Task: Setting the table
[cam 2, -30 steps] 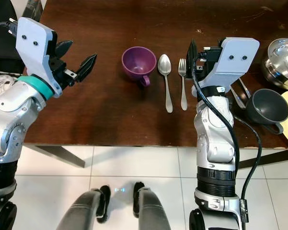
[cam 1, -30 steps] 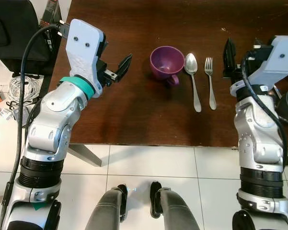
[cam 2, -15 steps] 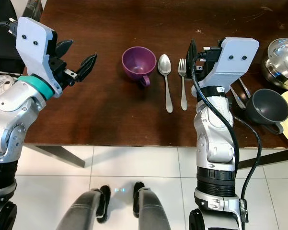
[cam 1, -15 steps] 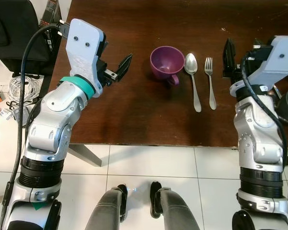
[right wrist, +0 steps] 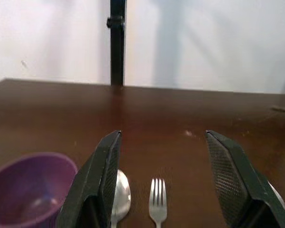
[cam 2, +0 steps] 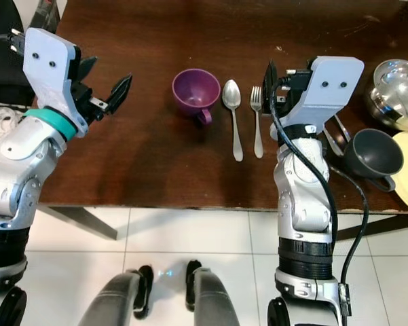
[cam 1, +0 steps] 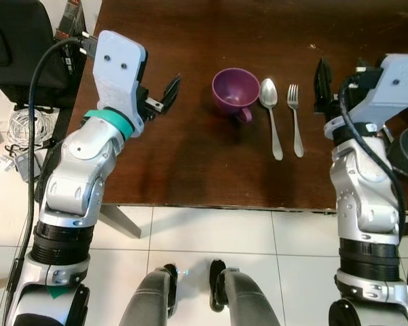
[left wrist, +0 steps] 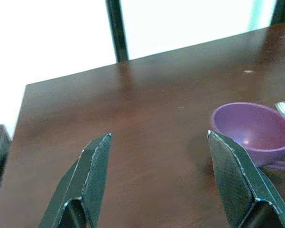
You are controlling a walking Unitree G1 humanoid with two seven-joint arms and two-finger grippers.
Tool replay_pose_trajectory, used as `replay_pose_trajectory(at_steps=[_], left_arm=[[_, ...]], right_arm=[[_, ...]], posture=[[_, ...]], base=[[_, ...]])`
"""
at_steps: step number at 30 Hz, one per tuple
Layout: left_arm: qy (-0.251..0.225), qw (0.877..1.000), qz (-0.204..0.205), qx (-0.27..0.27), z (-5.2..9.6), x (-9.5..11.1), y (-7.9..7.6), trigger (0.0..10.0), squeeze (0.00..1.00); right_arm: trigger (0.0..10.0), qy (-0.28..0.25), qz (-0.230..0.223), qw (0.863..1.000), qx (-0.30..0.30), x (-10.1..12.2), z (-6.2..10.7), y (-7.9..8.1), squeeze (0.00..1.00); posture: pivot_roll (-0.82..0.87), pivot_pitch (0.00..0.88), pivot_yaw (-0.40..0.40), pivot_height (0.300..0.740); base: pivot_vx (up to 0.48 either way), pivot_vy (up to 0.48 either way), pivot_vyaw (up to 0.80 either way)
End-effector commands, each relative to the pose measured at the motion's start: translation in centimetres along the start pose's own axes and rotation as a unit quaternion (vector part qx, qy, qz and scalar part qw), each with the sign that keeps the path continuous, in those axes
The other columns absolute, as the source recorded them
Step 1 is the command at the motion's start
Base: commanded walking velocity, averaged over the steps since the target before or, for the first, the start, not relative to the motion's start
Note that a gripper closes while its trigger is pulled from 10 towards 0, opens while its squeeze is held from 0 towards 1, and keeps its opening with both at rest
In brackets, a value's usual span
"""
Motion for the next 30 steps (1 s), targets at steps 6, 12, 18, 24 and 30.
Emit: replay_pose_trajectory(at_steps=[6, 12, 18, 24, 30], left_arm=[[0.017, 1.0, 0.002, 0.024, 0.8, -1.9, 0.1, 10.0, 0.0], [0.042, 0.999, 0.019, 0.01, 1.1, -4.0, -1.8, 10.0, 0.0], [0.053, 0.998, 0.027, -0.014, 0.4, -5.4, -4.0, 10.0, 0.0], [0.047, 0.999, 0.015, -0.008, 0.0, -5.5, -3.5, 10.0, 0.0], [0.046, 0.999, 0.006, 0.023, -0.2, -5.7, -1.7, 10.0, 0.0]], right_arm=[[10.0, 0.046, 0.002, 0.999, 0.008, -3.1, 1.3, 0.3, 0.0], [10.0, 0.063, 0.016, 0.998, -0.016, -4.7, 1.6, -1.1, 0.0], [10.0, 0.07, 0.03, 0.995, -0.058, -5.7, 2.0, -3.5, 0.0], [10.0, 0.069, 0.037, 0.996, -0.04, -5.3, 2.3, -3.2, 0.0], [10.0, 0.06, 0.03, 0.998, -0.022, -4.9, 1.8, -2.2, 0.0]], posture=[[0.05, 0.05, -0.017, 0.74], [0.05, 0.004, 0.012, 0.74], [0.06, 0.0, 0.026, 0.74], [0.04, 0.0, 0.016, 0.74], [0.05, 0.0, 0.002, 0.74]], base=[[0.0, 0.0, 0.0], [0.0, 0.0, 0.0], [0.0, 0.0, 0.0], [0.0, 0.0, 0.0], [0.0, 0.0, 0.0]])
Point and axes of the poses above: a point about 5 cm out from each wrist's last joint towards the gripper, its own z axis pointing back from the gripper into the wrist, its own x axis along the axis of the wrist's last joint, y = z × x, the point moved 5 cm from there along -z, pointing out of the wrist towards the gripper, and after that the axes turned 4 degrees about -z, right-handed, at the moved point
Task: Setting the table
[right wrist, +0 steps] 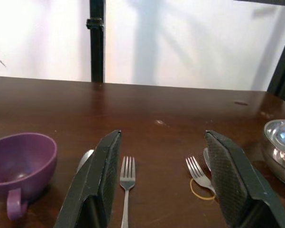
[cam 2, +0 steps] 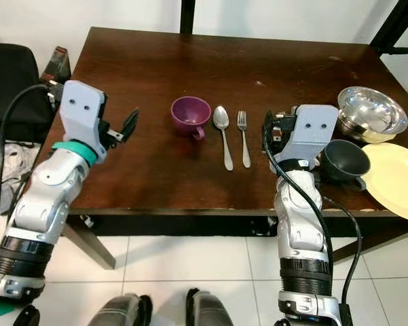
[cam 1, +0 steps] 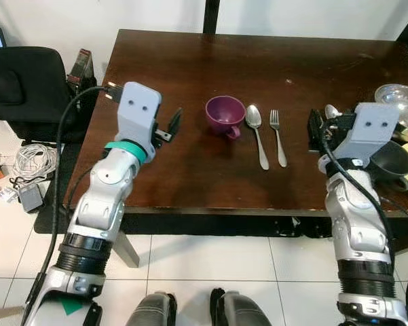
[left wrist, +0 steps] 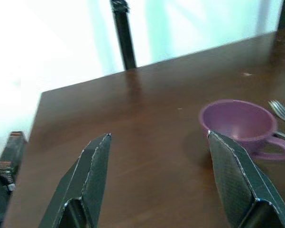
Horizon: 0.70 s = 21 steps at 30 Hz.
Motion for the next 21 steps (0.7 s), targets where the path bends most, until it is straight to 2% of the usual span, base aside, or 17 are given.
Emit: replay_pose_trajectory(at_steps=[1, 8, 21], left_arm=[[-0.001, 1.0, -0.005, 0.006, -0.2, -0.1, 0.3, 10.0, 0.0], [-0.004, 1.0, 0.004, 0.01, -0.2, -0.2, 0.2, 10.0, 0.0], [-0.017, 1.0, 0.012, 0.011, -0.5, 0.3, -0.1, 10.0, 0.0]], right_arm=[[10.0, -0.001, -0.003, 1.0, 0.007, 0.0, -0.2, 0.4, 0.0], [10.0, -0.009, -0.016, 1.0, 0.011, 0.2, -0.9, 1.5, 0.0], [10.0, -0.008, -0.014, 1.0, 0.013, 0.2, -1.0, 1.3, 0.0]], posture=[[0.05, 0.0, 0.001, 0.74], [0.04, 0.0, 0.0, 0.74], [0.04, 0.0, -0.008, 0.74]], base=[[0.0, 0.0, 0.0], [0.0, 0.0, 0.0], [-0.31, 0.0, 0.0]])
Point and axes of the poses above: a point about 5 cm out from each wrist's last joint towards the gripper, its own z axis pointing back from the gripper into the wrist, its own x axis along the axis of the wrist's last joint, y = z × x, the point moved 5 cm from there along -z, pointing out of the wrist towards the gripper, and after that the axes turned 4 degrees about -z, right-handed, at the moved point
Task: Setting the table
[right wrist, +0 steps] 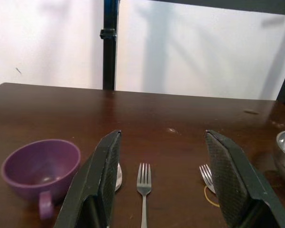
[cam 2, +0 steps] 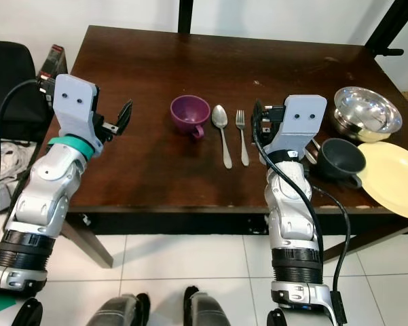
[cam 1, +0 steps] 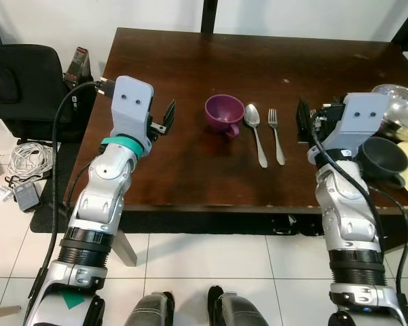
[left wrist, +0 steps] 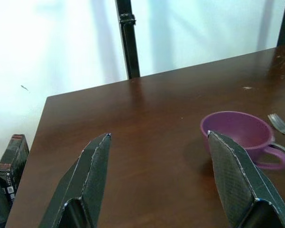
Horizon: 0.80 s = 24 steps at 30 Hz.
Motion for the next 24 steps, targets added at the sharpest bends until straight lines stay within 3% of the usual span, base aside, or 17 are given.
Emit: replay_pose_trajectory(at_steps=[1, 24], left_arm=[[-0.001, 1.0, 0.002, 0.001, -0.1, -0.09, -0.08, 10.0, 0.0], [-0.006, 1.0, 0.001, 0.002, -0.23, 0.03, 0.07, 10.0, 0.0]], right_arm=[[10.0, 0.004, -0.003, 1.0, -0.006, -0.29, -0.03, -0.38, 0.0], [10.0, 0.002, -0.005, 1.0, -0.01, -0.16, -0.1, -0.6, 0.0]], posture=[[0.04, 0.0, -0.009, 0.74], [0.03, 0.0, -0.005, 0.74]], base=[[-0.315, 0.0, 0.0], [-0.297, 0.0, 0.0]])
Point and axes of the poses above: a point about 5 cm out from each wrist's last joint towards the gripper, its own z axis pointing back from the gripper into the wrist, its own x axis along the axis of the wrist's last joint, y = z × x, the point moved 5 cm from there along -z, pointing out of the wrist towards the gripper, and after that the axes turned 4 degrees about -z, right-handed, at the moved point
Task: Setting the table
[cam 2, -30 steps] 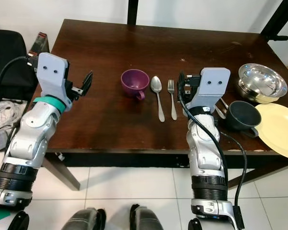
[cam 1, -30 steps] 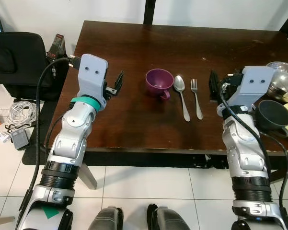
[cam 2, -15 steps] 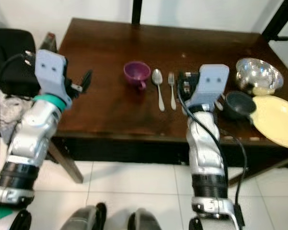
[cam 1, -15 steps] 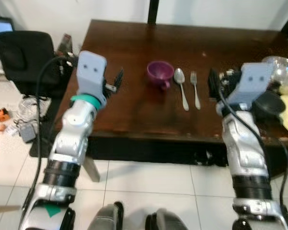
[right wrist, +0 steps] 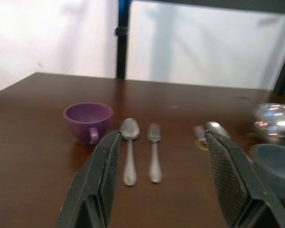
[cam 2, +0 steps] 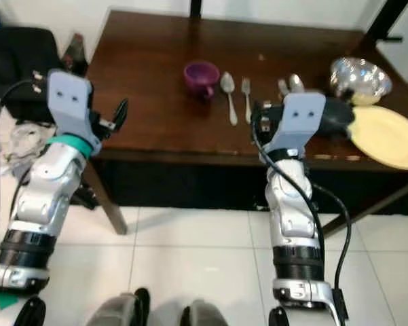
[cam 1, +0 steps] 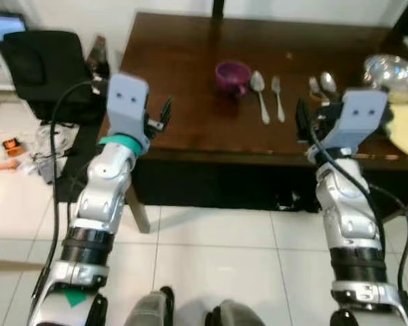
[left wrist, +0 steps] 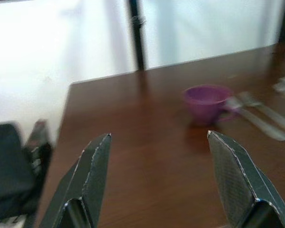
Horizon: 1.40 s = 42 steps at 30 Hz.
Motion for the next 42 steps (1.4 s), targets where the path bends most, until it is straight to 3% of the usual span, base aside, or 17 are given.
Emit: replay_pose_trajectory(at_steps=[1, 36, 42], left_arm=[[0.005, 1.0, -0.003, -0.003, 0.11, -0.38, -0.08, 10.0, 0.0], [0.004, 1.0, -0.006, -0.006, 0.07, -0.29, 0.0, 10.0, 0.0], [0.006, 1.0, -0.003, -0.009, 0.08, -0.31, -0.1, 10.0, 0.0]], right_arm=[[10.0, 0.0, -0.006, 1.0, -0.008, -0.07, 0.14, -0.36, 0.0], [10.0, -0.002, -0.02, 1.0, -0.016, -0.08, 0.22, -0.61, 0.0], [10.0, -0.003, -0.064, 0.998, -0.026, 0.03, 0.19, -0.98, 0.0]], posture=[[0.03, 0.0, -0.005, 0.74], [0.04, 0.001, 0.005, 0.74], [0.04, 0.002, 0.008, 0.74]], base=[[-0.292, 0.0, 0.0], [-0.254, 0.0, 0.0], [0.0, 0.0, 0.0]])
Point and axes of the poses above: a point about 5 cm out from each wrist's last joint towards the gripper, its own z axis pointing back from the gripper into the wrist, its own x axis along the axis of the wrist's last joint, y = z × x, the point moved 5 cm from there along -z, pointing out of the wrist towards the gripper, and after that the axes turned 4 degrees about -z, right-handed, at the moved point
